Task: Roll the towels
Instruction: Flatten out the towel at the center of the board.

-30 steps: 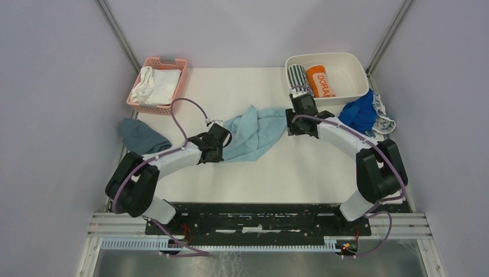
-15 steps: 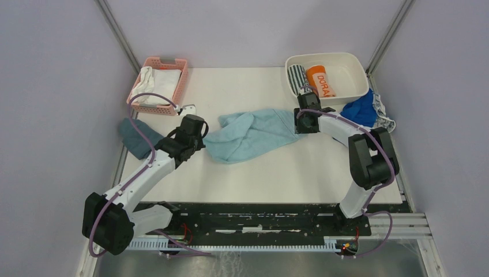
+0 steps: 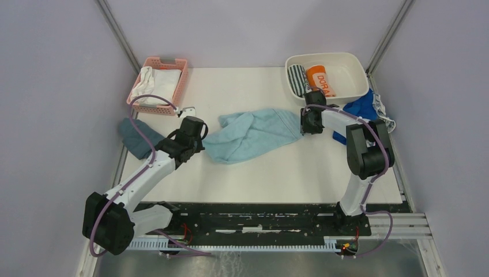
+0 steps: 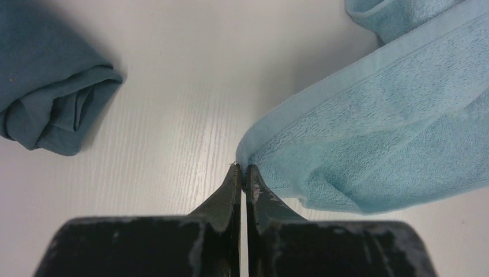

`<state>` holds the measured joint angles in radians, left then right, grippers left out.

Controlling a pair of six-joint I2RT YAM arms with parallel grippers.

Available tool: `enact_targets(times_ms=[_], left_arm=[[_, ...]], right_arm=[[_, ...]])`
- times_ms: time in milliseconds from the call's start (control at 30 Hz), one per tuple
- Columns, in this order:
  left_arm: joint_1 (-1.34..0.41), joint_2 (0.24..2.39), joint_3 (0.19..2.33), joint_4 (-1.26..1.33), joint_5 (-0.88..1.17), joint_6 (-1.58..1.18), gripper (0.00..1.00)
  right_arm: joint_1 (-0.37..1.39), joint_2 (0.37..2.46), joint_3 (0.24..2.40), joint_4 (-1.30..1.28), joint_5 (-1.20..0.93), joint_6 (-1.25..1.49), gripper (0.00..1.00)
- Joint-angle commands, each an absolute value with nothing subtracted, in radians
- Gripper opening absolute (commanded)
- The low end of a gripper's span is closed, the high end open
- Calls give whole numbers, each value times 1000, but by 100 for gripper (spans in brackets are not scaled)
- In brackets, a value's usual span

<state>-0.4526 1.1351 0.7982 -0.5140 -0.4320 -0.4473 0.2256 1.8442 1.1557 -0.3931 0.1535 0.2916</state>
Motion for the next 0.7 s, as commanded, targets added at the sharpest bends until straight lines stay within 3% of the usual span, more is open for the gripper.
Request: enact_targets(times_ms=[0, 167, 500, 667], left_arm=[[-447, 1123, 787, -476, -424, -420, 3], [-443, 1122, 787, -475, -423, -419, 3], [-307, 1097, 826, -418, -301, -413, 3], [-243, 1097, 952, -403, -252, -403, 3]], right_arm=[[210, 1888, 1242, -430, 100, 290, 49], [206, 1934, 1265, -484, 80, 297, 47], [183, 1871, 1304, -539, 136, 291, 9], [183, 1727, 1367, -642, 199, 283, 4]])
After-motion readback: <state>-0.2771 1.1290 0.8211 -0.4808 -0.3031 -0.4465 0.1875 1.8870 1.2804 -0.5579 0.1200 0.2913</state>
